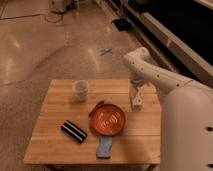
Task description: Stand the bottle upright
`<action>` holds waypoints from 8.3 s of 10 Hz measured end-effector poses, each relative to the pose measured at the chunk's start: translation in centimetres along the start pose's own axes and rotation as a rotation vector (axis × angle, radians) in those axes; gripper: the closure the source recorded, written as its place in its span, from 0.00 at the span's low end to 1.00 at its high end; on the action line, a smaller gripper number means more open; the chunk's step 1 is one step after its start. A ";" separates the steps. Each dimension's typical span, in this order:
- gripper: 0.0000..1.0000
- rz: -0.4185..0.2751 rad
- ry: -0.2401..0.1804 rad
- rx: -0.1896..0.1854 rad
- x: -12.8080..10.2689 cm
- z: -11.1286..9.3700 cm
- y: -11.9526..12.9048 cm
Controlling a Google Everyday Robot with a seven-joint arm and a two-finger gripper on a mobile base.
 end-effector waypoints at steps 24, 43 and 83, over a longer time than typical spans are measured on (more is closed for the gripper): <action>0.90 -0.103 -0.010 0.110 6.9 7.4 0.1; 1.00 -0.336 1.020 0.256 5.8 -4.6 0.2; 0.20 0.038 1.442 0.206 -3.2 1.5 3.4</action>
